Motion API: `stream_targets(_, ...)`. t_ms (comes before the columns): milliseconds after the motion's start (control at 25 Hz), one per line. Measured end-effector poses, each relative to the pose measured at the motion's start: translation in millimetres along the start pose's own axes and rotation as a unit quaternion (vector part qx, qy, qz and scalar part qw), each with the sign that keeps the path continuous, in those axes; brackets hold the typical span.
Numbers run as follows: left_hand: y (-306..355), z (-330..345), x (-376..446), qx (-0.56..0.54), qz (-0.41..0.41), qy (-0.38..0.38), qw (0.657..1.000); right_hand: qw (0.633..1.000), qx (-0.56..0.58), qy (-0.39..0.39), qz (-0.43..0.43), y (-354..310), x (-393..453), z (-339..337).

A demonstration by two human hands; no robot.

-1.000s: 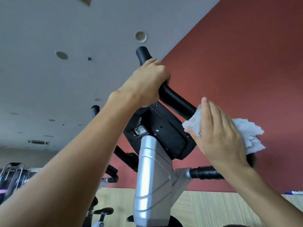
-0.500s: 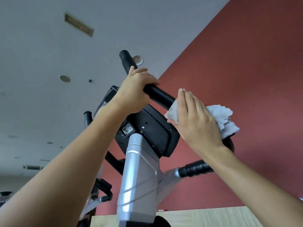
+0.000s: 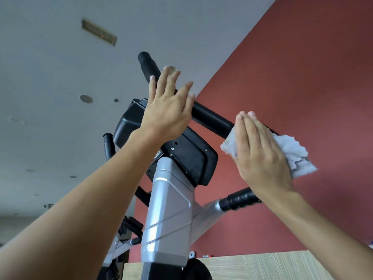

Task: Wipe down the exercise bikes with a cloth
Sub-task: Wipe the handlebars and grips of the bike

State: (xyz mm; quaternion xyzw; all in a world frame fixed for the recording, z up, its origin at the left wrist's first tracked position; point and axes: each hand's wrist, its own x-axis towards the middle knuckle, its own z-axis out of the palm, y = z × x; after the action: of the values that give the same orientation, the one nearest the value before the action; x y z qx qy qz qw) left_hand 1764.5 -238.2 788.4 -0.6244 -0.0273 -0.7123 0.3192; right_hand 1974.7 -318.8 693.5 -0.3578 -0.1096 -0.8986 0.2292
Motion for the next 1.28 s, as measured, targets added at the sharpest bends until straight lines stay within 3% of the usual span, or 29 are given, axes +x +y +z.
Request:
stream_targets(160,5,0,2,0.007,-0.035,-0.014,0.999,0.998,0.018,-0.053,0.024,-23,31,1)
stream_targets(400,35,13,9,0.074,-0.099,0.02,0.992,0.953,0.21,-0.205,-0.07,14,52,-14)
stream_targets(480,34,17,8,0.085,-0.096,0.033,0.991,0.956,0.195,-0.191,-0.108,29,54,-10)
stream_targets(640,39,21,5,0.117,-0.119,0.068,0.984,0.973,0.201,-0.097,-0.059,16,42,2)
stream_targets(760,53,27,-1,0.15,-0.023,0.096,0.984,0.978,0.194,-0.065,-0.045,27,14,1)
stream_targets(840,66,38,-6,0.133,0.033,0.088,0.987,0.98,0.186,-0.061,-0.034,40,-12,-1)
stream_targets(1000,71,52,-9,0.121,0.028,0.106,0.987,0.979,0.191,-0.075,-0.006,48,-30,-1)
stream_targets(1120,71,57,-10,0.121,0.017,0.13,0.984,0.982,0.165,-0.079,-0.045,40,-10,1)
stream_targets(1280,67,57,-7,0.13,0.02,0.143,0.981,0.985,0.165,-0.034,-0.037,34,-9,8)
